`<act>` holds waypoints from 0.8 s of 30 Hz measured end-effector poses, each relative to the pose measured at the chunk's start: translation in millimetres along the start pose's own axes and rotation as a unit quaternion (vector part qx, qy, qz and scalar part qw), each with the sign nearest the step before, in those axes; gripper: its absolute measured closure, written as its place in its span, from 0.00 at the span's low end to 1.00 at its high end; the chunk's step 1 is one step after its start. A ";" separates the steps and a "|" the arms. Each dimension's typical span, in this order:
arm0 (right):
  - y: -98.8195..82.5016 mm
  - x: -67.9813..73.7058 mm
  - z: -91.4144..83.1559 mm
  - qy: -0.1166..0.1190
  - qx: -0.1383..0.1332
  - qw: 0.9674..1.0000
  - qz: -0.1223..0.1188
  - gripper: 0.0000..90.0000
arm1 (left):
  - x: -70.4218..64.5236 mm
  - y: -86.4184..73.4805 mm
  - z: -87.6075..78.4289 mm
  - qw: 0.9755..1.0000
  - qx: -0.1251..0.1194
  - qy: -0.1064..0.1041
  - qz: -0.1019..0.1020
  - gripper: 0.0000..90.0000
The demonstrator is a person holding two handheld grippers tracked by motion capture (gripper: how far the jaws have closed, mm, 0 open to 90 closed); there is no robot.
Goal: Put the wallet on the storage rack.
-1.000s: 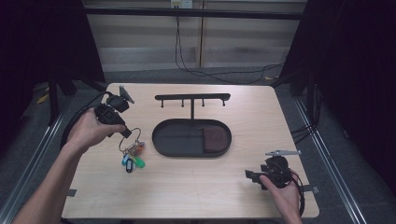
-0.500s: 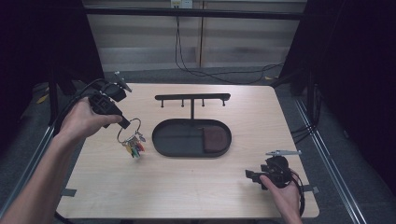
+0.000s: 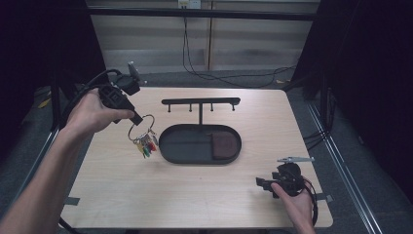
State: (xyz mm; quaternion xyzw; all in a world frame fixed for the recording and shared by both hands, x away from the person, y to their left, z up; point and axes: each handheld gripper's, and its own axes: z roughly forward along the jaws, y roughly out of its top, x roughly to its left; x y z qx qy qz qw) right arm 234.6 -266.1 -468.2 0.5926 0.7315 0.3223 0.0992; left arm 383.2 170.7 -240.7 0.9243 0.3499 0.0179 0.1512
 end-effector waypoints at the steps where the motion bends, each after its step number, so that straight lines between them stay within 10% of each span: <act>1: 0.0 0.1 0.0 0.000 0.000 1.000 0.000 0.29 | -1.2 1.9 -1.2 1.000 -0.001 -0.001 0.004 0.98; 16: -0.1 -0.1 0.2 0.002 0.001 1.000 -0.001 0.29 | -16.5 32.9 11.7 0.998 -0.011 -0.026 0.049 0.98; 24: -0.2 -0.2 -1.0 0.004 -0.002 1.000 -0.002 0.29 | -10.6 44.4 19.8 0.999 -0.009 -0.027 0.038 0.98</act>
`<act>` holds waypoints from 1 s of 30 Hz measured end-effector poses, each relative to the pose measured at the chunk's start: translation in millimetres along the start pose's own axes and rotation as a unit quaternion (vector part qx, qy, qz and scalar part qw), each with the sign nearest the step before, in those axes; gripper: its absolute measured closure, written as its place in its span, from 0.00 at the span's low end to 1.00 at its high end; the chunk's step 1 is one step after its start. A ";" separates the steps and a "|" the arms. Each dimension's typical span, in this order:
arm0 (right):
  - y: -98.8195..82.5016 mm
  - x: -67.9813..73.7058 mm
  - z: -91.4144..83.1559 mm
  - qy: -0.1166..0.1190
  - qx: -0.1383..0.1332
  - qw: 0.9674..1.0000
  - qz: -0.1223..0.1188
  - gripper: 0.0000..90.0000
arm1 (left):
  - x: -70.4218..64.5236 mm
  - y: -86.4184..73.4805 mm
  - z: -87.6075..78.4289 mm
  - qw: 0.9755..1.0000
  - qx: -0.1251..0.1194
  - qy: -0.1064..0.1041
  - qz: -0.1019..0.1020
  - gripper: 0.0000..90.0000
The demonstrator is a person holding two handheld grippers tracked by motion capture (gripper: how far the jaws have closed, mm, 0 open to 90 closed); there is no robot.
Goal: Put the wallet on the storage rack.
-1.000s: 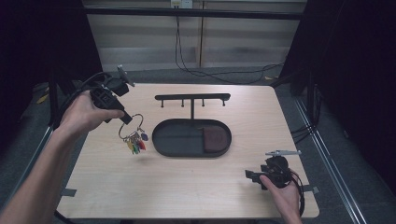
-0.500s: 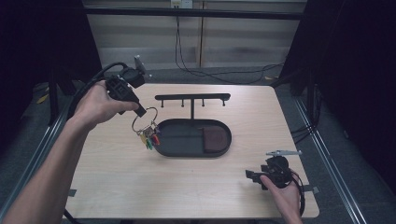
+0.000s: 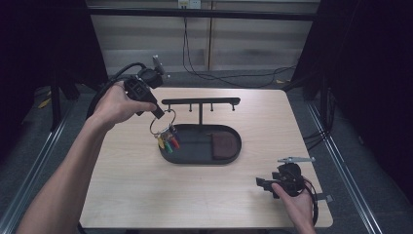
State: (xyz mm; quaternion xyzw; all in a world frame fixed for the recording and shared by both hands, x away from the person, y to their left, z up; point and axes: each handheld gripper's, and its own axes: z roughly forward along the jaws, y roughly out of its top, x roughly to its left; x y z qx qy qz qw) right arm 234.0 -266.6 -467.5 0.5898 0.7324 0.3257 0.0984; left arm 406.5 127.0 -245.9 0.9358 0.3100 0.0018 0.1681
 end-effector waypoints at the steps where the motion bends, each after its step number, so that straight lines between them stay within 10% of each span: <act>1: 0.1 0.0 -0.1 0.000 0.000 1.000 -0.001 0.29 | 1.2 2.4 1.1 1.000 0.002 0.003 0.000 0.98; 30: 0.4 1.2 -2.1 0.004 -0.005 1.000 -0.004 0.26 | 36.6 23.2 28.0 0.999 0.004 0.001 -0.032 0.98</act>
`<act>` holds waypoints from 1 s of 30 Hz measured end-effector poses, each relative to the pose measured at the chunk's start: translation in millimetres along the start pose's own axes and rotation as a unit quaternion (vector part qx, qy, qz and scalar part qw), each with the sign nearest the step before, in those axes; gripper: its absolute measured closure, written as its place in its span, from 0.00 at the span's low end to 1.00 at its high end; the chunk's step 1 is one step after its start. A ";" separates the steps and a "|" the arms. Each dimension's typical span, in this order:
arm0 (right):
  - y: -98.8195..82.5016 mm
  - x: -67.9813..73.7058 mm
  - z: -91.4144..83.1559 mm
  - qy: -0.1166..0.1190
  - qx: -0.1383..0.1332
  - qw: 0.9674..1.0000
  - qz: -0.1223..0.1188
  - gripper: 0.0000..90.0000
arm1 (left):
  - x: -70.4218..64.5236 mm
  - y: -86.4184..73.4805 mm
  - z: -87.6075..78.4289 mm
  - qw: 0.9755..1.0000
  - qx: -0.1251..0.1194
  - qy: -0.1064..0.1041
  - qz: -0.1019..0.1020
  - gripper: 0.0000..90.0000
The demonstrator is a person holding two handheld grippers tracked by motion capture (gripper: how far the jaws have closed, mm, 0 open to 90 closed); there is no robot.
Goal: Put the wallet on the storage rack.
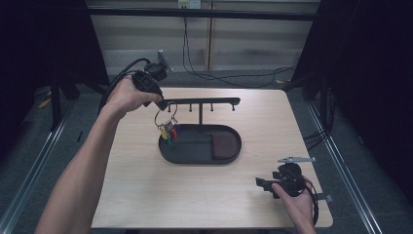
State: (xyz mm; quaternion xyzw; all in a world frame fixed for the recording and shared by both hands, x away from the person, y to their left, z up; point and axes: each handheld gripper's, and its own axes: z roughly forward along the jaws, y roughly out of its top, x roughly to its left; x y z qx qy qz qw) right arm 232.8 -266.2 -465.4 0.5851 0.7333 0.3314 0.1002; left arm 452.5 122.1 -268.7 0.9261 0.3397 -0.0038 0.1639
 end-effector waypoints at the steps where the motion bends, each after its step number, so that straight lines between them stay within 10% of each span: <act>1: 0.0 0.2 -0.3 -0.001 0.001 1.000 0.001 0.26 | 0.2 0.1 1.0 1.000 0.002 0.001 -0.001 0.98; 30: 0.2 0.8 -1.6 -0.003 0.001 1.000 -0.007 0.26 | 4.4 6.8 21.4 0.997 0.033 0.062 -0.009 0.98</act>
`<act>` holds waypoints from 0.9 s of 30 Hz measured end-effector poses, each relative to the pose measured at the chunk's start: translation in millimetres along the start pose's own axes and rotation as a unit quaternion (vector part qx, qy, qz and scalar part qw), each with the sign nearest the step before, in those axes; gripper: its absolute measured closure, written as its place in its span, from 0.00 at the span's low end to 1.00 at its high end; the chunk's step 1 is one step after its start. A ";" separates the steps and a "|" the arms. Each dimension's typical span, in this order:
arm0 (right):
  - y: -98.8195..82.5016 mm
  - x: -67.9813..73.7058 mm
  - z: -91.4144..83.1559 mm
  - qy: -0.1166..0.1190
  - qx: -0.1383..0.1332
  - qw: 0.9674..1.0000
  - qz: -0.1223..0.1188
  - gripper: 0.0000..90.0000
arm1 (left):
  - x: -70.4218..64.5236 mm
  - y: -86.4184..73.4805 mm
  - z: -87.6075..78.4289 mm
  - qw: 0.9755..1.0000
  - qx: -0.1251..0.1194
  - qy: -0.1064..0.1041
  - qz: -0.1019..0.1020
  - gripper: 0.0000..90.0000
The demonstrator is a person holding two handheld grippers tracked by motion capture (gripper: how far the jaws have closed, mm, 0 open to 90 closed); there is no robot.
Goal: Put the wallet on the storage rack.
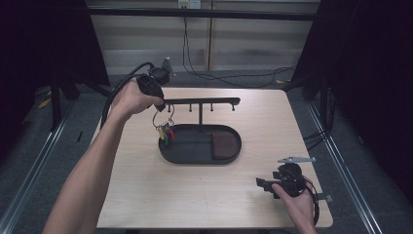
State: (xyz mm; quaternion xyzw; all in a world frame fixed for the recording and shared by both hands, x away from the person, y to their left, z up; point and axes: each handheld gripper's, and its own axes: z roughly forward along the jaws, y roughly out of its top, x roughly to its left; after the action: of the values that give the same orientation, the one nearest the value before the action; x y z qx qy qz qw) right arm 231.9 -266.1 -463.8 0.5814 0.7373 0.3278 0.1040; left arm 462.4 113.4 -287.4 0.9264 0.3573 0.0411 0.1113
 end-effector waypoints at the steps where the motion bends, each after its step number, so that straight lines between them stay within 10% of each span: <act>1: 0.2 0.0 0.1 0.000 0.000 1.000 0.000 0.26 | -0.7 0.4 0.8 1.000 -0.001 0.001 0.002 0.98; 27: 0.8 0.5 0.9 0.005 0.004 1.000 -0.005 0.26 | 5.1 -16.6 -7.4 0.997 -0.064 -0.021 -0.042 0.72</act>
State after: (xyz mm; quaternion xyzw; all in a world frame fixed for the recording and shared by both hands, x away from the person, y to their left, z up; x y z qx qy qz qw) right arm 232.9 -265.2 -463.9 0.5767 0.7420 0.3271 0.0993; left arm 454.2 130.1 -284.2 0.9023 0.3900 0.0397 0.1792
